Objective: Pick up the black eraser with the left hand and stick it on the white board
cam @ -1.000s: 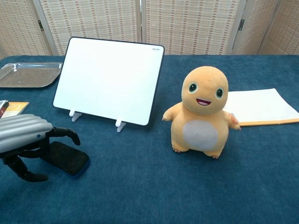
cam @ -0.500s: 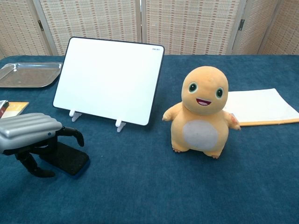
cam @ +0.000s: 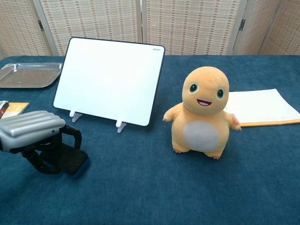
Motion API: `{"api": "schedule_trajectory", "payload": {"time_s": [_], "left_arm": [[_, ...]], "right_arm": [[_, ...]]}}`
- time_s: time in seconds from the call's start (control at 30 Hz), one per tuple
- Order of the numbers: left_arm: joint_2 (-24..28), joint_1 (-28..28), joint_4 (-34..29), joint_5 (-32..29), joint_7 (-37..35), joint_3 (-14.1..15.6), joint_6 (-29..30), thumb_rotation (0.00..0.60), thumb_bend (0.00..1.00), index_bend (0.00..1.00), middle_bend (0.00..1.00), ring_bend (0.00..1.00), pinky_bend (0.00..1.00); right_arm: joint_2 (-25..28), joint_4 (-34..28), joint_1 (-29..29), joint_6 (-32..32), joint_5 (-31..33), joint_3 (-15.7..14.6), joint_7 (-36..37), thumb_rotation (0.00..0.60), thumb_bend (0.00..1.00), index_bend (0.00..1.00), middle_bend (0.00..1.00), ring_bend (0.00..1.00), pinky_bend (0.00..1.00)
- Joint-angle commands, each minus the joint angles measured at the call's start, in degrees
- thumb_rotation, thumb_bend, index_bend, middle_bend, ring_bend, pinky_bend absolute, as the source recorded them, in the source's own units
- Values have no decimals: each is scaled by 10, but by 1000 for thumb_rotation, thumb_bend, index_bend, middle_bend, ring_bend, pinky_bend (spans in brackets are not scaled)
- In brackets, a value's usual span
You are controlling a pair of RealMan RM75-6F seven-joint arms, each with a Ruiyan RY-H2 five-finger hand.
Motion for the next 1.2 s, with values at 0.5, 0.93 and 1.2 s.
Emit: {"api": "schedule_trajectory", "payload": {"time_s": [0.5,0.93,1.2], "left_arm": [[-16,83,47,60,98,-42,274,600,229,499,1000,1000,1000],[-99,0,188,60,75,-106,252,600,228,483,1000,1000,1000],[-127,-55,231,36,43,-143,226,600,228,486,1000,1000,1000]], "right_arm": [[-1,-2,-1,1,-9,-5,-3,600,151,0,0,67,211],[0,-1,16,-37,16,1,-12,600,151,0,0,67,211],[2,1,18,-38,24,6,-2,600,151,0,0,67,211]]}}
